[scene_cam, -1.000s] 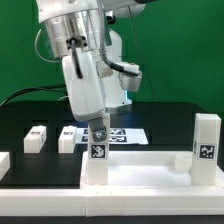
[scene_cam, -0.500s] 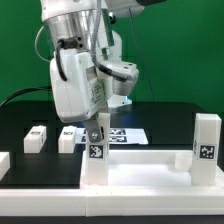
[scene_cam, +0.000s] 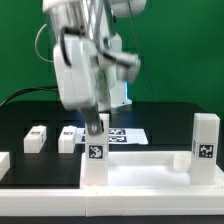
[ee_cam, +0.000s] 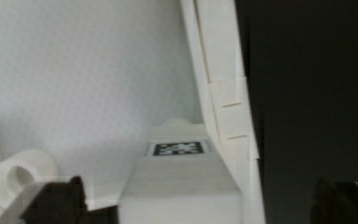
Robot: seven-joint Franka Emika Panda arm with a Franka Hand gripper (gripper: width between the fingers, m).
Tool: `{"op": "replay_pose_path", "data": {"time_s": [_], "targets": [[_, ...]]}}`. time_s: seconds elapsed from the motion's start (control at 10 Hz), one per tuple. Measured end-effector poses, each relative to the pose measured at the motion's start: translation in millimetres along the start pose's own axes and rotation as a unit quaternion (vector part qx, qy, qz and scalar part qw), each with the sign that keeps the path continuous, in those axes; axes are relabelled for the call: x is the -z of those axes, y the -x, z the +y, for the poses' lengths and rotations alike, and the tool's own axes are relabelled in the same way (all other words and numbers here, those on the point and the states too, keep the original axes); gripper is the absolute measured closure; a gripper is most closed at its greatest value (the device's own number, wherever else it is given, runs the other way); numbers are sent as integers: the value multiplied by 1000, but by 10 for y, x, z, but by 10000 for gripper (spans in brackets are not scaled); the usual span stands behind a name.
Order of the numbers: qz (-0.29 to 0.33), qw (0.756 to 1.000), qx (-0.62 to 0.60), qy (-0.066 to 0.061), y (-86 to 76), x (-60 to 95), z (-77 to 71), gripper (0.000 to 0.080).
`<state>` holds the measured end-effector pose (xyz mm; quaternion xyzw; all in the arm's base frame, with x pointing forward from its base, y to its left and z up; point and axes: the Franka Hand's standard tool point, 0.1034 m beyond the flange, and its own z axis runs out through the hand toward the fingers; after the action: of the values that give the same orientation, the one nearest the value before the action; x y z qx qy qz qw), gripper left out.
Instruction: Assemble desk
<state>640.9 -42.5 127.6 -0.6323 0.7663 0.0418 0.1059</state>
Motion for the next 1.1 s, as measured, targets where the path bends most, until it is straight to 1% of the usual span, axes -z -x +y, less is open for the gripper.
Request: {"op": "replay_pose_path", "data": {"time_s": [0.1,0.3,0.5,0.6,0.7,0.8,0.9,1.0,1.1], "targets": [[-6,1000,2,5,30,53,9,153],[-4,1000,3,7,16,-2,21,151],[-4,1000,4,7,20,-4,22,151],[-4,1000,5,9,56,-11,32,151],[-6,1000,14,17,241,-42,84,151],[-6,1000,22,22,363,-79,187,151],[-5,999,26,31,488,-140,375,151],[-6,998,36,45,618,-187,549,151],[-8,997,40,59,668,-213,619,151]]}}
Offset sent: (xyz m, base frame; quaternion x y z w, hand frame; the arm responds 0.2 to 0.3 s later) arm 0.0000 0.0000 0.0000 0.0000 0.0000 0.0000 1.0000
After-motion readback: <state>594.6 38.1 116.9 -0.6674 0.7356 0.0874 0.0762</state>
